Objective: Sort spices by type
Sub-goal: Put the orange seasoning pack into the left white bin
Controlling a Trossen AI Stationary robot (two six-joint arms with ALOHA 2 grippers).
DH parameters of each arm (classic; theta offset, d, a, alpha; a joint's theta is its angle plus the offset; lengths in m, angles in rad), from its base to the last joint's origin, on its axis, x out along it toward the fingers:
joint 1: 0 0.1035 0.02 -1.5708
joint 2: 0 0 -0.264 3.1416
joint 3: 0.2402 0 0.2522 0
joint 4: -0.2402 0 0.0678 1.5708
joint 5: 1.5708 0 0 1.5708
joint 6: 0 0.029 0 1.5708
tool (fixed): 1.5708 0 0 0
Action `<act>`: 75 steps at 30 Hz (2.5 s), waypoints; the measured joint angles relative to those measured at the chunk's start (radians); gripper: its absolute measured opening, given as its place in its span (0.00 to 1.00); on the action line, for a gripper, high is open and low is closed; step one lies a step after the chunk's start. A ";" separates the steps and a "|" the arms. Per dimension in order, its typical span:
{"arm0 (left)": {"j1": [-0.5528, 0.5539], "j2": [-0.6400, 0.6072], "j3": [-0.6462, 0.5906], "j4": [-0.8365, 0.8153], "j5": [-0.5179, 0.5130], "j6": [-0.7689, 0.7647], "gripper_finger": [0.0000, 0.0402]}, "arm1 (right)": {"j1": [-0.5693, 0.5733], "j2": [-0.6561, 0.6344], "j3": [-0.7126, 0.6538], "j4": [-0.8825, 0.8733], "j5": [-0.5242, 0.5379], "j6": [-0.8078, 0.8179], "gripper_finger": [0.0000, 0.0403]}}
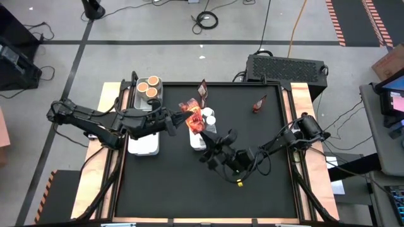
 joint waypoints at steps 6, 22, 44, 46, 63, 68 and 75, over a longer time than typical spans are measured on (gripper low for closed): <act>0.000 0.000 0.000 -0.001 -0.005 -0.020 0.05 | -0.021 0.000 0.000 0.000 -0.017 -0.031 0.00; 0.000 0.000 0.000 0.000 -0.006 -0.026 0.05 | -0.068 0.000 0.000 -0.037 -0.013 -0.161 0.21; -0.001 -0.078 -0.002 -0.011 -0.043 0.213 0.05 | 0.008 0.000 0.000 -0.192 0.262 -0.126 0.44; -0.001 -0.109 -0.002 -0.020 -0.040 0.322 0.05 | 0.037 -0.004 -0.014 -0.277 0.261 -0.076 0.44; -0.118 -0.158 -0.001 -0.046 0.418 0.744 0.05 | -0.219 -0.671 -0.397 -0.668 -0.867 1.518 0.44; -0.123 -0.081 -0.001 0.080 0.434 0.784 0.05 | -0.227 -0.522 -0.387 -0.511 -0.958 1.601 0.44; -0.121 -0.030 -0.001 0.136 0.433 0.794 0.05 | -0.218 -0.387 -0.370 -0.295 -1.007 1.611 0.44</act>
